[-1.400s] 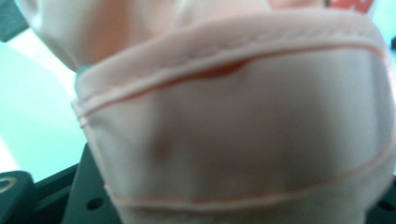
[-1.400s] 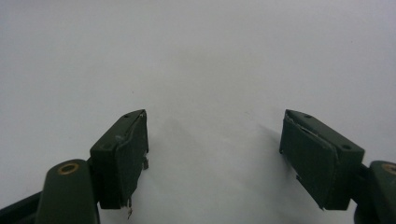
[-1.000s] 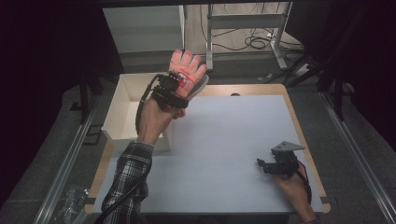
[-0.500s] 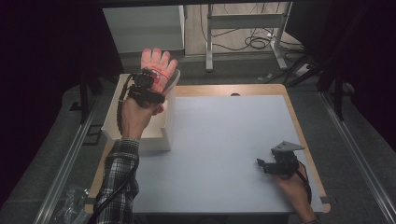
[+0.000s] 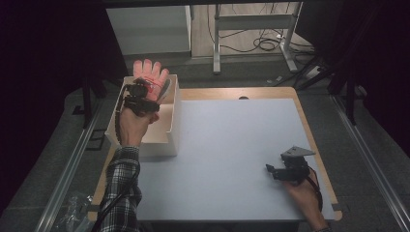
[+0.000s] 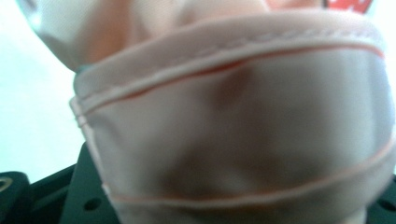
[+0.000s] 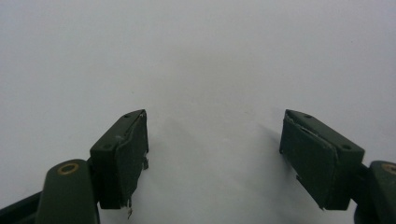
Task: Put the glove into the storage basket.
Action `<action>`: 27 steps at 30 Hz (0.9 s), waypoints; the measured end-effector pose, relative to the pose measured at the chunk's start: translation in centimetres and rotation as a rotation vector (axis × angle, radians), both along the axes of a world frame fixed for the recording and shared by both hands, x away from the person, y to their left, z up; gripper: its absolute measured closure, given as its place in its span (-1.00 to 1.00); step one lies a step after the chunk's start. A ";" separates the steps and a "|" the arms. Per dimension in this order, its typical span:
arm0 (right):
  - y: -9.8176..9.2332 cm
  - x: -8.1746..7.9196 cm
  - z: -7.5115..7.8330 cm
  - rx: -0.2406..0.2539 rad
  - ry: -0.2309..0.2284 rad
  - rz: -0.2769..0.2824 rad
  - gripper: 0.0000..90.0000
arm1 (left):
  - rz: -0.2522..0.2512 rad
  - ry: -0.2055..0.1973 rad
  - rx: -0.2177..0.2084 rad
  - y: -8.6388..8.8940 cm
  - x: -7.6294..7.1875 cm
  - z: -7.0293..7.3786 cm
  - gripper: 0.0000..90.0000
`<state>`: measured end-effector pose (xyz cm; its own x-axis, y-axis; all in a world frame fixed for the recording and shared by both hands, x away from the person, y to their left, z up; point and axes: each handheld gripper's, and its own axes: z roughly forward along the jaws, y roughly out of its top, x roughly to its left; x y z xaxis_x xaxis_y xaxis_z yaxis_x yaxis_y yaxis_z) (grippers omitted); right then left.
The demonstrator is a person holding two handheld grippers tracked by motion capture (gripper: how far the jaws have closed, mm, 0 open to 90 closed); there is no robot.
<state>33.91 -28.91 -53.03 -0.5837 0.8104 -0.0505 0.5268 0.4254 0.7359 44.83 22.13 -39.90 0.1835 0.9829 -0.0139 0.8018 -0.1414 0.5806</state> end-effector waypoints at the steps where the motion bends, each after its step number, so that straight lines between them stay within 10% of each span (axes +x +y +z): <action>1: 0.0 0.0 0.0 0.000 0.000 0.000 -0.47 | 0.003 0.002 -0.003 0.0 0.1 -0.4 -0.09; 14: 0.0 0.0 0.0 0.000 -0.001 0.000 -0.47 | -0.007 0.074 0.009 -0.6 1.5 -4.9 -0.10; 27: 0.0 0.0 0.0 0.000 0.000 0.000 -0.47 | 0.004 0.243 0.050 -1.6 3.5 -7.9 -0.14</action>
